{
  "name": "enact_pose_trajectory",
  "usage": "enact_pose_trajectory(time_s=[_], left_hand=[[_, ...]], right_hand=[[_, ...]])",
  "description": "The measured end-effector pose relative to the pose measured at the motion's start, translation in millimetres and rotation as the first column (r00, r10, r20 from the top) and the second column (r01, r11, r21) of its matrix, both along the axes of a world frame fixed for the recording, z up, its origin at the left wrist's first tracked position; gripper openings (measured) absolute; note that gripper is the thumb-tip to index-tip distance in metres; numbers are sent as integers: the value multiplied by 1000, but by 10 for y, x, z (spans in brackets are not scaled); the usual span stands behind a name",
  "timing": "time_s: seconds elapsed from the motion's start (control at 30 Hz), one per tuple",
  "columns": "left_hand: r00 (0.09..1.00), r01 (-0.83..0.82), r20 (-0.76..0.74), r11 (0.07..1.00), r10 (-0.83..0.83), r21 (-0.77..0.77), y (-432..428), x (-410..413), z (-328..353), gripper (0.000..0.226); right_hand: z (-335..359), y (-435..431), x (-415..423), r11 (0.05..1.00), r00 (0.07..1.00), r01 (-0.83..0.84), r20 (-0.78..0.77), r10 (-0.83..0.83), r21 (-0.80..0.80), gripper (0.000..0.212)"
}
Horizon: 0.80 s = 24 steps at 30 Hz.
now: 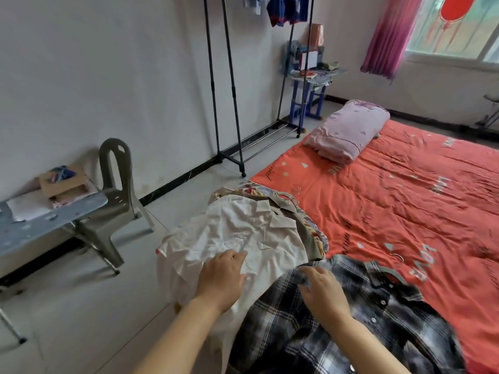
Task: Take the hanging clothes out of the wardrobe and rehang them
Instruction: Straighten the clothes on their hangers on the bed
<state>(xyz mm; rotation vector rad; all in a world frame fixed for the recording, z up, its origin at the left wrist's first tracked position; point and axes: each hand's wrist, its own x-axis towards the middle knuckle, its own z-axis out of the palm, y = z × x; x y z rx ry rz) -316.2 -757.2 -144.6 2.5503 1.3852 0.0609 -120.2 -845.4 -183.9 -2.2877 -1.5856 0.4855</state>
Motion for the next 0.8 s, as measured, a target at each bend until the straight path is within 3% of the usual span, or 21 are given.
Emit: enact_pose_trajectory(time_s=[0.4, 0.8], left_hand=[[995, 75, -67, 996, -79, -56, 1615, 477, -89, 47], [925, 368, -41, 918, -377, -147, 3261, 1074, -741, 46]], right_hand=[[-167, 1520, 316, 998, 999, 30, -41, -32, -59, 42], [-665, 2613, 490, 931, 937, 336, -52, -346, -145, 31]])
